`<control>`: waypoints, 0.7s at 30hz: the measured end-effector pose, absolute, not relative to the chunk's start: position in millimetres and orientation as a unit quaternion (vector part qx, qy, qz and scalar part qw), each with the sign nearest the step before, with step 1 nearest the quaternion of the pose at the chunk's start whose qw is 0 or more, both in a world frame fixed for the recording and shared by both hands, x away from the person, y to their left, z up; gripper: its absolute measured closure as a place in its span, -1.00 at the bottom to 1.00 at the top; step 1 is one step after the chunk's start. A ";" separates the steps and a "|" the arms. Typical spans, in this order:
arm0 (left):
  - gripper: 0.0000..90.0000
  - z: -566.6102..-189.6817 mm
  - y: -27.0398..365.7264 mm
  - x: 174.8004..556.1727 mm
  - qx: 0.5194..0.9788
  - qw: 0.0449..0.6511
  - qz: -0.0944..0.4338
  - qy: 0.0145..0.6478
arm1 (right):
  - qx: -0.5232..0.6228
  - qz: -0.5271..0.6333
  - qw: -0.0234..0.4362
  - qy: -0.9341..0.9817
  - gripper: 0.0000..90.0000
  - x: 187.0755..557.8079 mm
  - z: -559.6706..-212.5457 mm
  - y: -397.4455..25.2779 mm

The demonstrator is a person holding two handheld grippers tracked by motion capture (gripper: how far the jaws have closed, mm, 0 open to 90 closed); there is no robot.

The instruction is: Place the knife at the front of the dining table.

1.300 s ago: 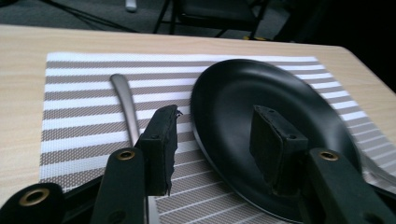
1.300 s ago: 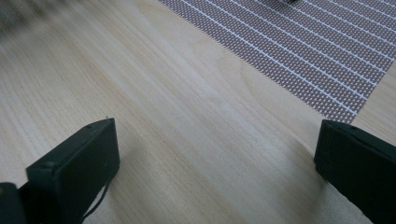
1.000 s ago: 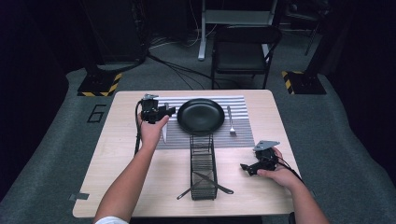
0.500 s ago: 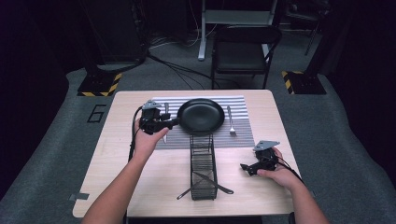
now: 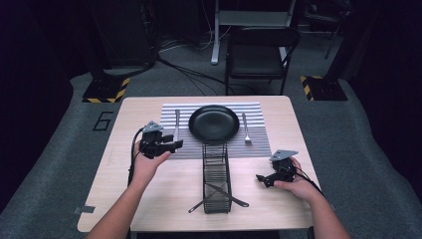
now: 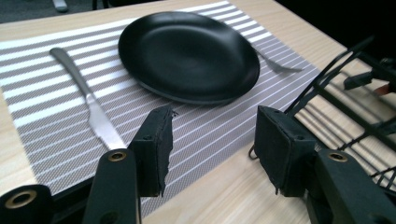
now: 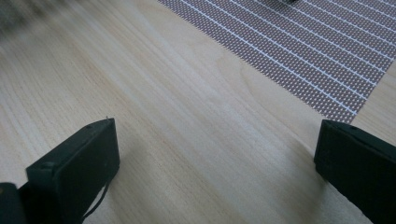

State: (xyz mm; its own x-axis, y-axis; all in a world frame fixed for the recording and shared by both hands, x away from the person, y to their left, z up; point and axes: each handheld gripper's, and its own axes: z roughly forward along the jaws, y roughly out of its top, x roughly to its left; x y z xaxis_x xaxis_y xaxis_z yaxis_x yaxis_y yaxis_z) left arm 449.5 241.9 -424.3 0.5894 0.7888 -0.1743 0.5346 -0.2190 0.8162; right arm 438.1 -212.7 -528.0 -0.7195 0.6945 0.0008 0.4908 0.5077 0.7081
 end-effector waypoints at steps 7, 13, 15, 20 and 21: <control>0.01 -439.0 250.7 439.6 0.779 0.429 0.152 0.432 | 0.346 0.355 0.143 0.856 -1.00 438.0 -528.0 -212.7; 0.02 -461.3 261.9 434.8 0.790 0.405 0.152 0.434 | 0.346 0.355 0.143 0.856 -1.00 438.0 -528.0 -212.6; 0.02 -468.3 264.7 432.8 0.790 0.401 0.152 0.439 | 0.346 0.355 0.143 0.856 -1.00 438.0 -528.0 -212.6; 0.02 -486.2 274.6 428.8 0.779 0.394 0.154 0.463 | 0.347 0.355 0.143 0.856 -1.00 437.9 -527.9 -212.5; 0.02 -486.2 274.6 428.8 0.779 0.394 0.154 0.463 | 0.347 0.355 0.144 0.856 -1.00 437.9 -528.0 -212.5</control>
